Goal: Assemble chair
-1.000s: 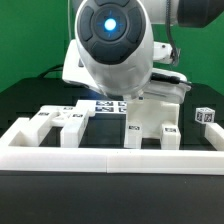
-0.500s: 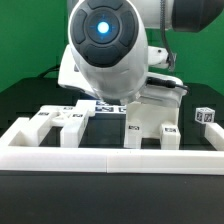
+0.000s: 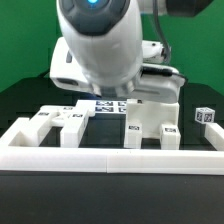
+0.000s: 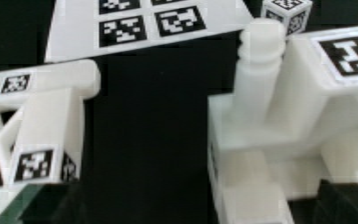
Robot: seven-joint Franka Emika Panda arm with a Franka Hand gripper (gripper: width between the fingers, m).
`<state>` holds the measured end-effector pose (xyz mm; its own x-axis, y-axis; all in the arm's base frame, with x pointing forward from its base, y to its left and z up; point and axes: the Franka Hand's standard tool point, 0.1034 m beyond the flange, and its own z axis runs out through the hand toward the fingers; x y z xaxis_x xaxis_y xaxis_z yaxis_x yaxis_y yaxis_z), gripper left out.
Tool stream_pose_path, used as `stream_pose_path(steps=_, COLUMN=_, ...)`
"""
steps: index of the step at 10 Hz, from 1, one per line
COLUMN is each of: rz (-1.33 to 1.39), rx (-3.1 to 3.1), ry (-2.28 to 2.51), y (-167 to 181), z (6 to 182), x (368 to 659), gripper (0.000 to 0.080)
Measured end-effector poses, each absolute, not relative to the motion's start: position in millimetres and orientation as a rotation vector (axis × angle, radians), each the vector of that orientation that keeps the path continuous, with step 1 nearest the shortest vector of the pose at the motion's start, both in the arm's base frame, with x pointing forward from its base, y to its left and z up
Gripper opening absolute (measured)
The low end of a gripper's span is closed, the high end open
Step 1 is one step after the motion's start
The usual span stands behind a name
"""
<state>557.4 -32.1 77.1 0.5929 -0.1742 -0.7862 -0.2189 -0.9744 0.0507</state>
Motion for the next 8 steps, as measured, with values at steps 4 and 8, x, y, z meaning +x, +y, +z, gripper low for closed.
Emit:
stream_pose_path(steps=4, rz=0.862, rx=-2.946, ry=0.338, y=-30, z=77.3, x=579, gripper=0.0649)
stream_pose_path(steps=8, rz=0.419, rx=-3.040, ry=0.328, y=-41, z=95.9, x=594, gripper=0.0649)
